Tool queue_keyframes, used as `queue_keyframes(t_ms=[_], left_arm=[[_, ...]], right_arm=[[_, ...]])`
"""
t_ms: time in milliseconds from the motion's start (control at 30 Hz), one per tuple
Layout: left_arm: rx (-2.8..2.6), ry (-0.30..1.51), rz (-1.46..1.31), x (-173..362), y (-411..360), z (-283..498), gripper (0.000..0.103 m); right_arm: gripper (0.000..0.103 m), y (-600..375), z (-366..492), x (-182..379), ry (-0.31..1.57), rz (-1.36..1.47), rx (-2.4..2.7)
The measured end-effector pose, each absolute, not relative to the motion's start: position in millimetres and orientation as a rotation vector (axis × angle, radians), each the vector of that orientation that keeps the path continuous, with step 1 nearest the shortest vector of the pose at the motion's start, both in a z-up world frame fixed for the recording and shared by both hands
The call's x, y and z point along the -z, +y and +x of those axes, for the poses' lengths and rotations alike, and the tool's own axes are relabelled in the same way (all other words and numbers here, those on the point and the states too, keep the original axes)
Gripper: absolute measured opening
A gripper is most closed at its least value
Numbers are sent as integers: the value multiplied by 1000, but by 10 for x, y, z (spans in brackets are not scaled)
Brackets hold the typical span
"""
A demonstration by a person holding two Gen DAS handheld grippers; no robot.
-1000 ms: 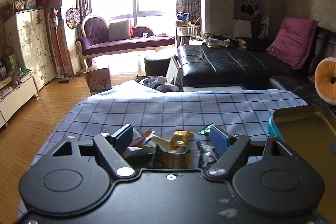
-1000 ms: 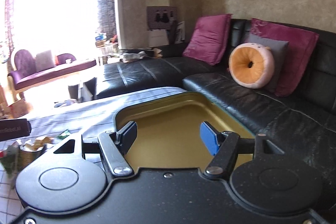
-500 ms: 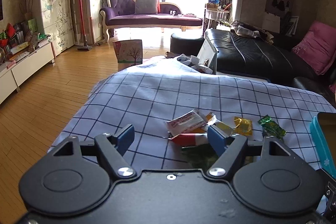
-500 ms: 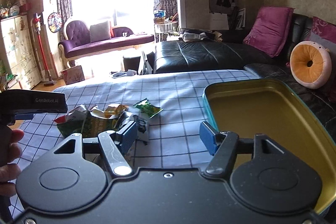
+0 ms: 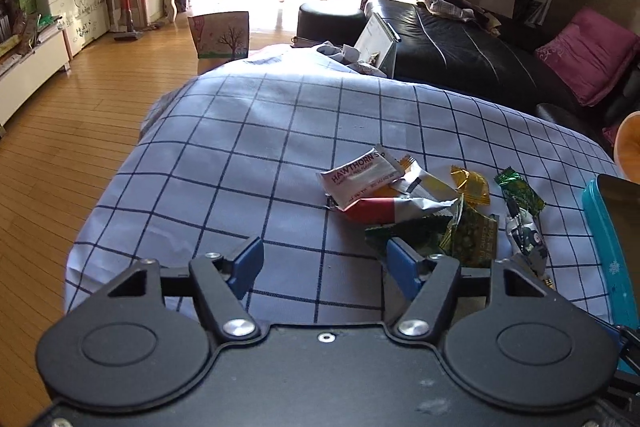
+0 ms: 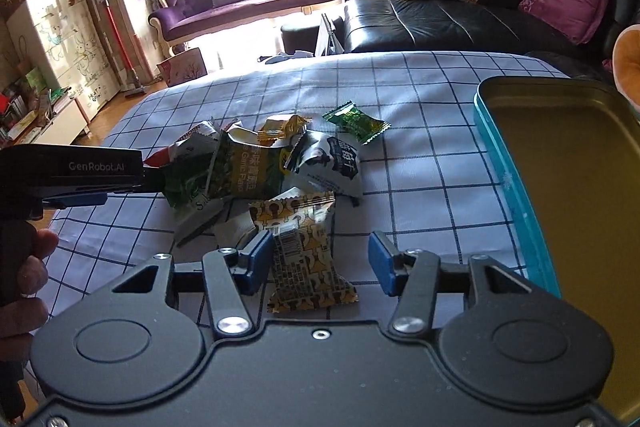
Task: Organize snacks
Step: 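Move both tools over the snack pile on the checked bedspread, then grasp the yellow patterned snack packet with the right gripper while the left grasps a green packet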
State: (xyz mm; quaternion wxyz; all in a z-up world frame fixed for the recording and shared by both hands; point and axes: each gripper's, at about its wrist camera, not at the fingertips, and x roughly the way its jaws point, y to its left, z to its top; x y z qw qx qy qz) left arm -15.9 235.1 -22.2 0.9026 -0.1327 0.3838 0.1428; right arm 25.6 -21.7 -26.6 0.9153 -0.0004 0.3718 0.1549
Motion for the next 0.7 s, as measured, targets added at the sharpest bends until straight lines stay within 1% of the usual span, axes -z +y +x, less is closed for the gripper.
queue_keyframes(t_ms=[100, 200, 367, 700], left_arm=[[-267, 783, -267, 197, 2321, -177, 69], [-275, 778, -245, 198, 2291, -179, 69], [-274, 784, -254, 223, 2277, -143, 69], [-260, 770, -246, 250, 2060, 7, 70]], right_arm=[[58, -162, 255, 239, 757, -45, -335], [58, -167, 236, 255, 746, -29, -358], [58, -210, 197, 418, 785, -25, -364], [57, -159, 154, 355, 719, -47, -367]])
